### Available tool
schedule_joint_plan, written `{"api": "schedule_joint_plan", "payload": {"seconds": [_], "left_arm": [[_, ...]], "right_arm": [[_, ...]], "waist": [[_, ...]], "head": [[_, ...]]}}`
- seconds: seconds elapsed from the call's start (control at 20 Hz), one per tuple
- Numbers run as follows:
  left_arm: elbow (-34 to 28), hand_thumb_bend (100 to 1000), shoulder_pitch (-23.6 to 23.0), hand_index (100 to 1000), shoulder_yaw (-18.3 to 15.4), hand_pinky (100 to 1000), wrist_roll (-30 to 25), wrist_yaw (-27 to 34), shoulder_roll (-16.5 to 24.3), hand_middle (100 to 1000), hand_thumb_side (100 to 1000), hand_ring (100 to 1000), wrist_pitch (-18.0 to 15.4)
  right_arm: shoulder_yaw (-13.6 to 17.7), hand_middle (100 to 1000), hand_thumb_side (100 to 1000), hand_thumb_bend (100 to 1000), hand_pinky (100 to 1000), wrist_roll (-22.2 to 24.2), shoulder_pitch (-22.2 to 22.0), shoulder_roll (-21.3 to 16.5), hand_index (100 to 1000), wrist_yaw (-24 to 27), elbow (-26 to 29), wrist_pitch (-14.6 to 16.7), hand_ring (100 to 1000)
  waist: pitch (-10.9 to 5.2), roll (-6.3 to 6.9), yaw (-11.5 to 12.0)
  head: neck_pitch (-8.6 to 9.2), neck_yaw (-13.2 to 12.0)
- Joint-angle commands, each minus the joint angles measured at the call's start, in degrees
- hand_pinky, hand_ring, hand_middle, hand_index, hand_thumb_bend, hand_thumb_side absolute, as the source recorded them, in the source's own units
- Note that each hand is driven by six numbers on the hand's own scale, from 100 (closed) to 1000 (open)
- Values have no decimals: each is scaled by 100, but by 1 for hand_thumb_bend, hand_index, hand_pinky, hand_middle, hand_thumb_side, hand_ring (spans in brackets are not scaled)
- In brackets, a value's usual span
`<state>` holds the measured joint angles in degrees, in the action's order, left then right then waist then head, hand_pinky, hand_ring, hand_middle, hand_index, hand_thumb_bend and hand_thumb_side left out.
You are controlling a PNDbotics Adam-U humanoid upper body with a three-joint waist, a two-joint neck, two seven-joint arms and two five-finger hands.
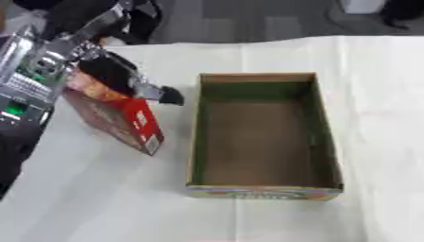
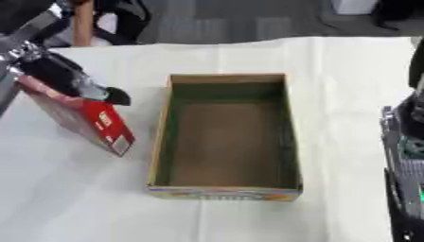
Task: Pick up objects on the table and place them in the box.
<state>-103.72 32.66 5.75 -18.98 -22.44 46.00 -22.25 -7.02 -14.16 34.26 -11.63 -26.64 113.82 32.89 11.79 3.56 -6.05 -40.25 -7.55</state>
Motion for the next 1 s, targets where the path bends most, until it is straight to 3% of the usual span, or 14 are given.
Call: {"api": "schedule_joint_plan", "payload": {"seconds": [0.05, 0.15, 0.2, 0.3, 0.4, 0.55, 0.75, 1.0], "left_arm": [[90, 867, 20, 912, -60, 836, -777, 533, 472, 842, 525, 803, 55], [119, 887, 12, 916, -154, 843, -1164, 874, 599, 846, 497, 810, 125], [125, 827, 2, 927, -208, 854, -1316, 969, 647, 858, 475, 821, 175], [122, 852, -48, 943, -300, 875, -1637, 973, 742, 878, 428, 848, 319], [80, 929, -121, 959, -381, 892, -1922, 762, 848, 905, 369, 884, 425], [14, 989, -228, 968, -483, 900, -2297, 2, 1039, 922, 356, 911, 549], [8, 1000, -296, 973, -522, 904, -2520, -705, 1136, 931, 347, 924, 643], [104, 969, -385, 969, -459, 901, -2620, -935, 1179, 928, 352, 920, 651]], "right_arm": [[30, 835, 809, 100, 507, 12, 35, -103, 862, 24, 77, -26, 758], [44, 836, 809, 100, 509, 6, 25, -115, 862, 15, 77, -28, 758], [52, 836, 808, 100, 510, 0, 23, -123, 862, 7, 77, -27, 759], [71, 836, 808, 100, 509, -21, 16, -152, 862, -18, 77, -25, 759], [88, 835, 808, 100, 506, -44, 5, -184, 862, -42, 77, -32, 758], [110, 835, 808, 100, 505, -73, -21, -221, 862, -72, 77, -51, 758], [120, 835, 808, 100, 504, -94, -49, -233, 861, -97, 77, -73, 758], [124, 835, 809, 100, 502, -104, -73, -237, 861, -114, 77, -89, 757]], "waist": [[-61, 17, -16], [-61, 32, -16], [-61, 37, -14], [-62, 43, -17], [-62, 42, -28], [-65, 44, -33], [-75, 62, -8], [-87, 83, -3]], "head": [[31, 11], [39, 14], [40, 15], [34, 14], [24, 21], [4, 29], [-6, 32], [-24, 38]]}}
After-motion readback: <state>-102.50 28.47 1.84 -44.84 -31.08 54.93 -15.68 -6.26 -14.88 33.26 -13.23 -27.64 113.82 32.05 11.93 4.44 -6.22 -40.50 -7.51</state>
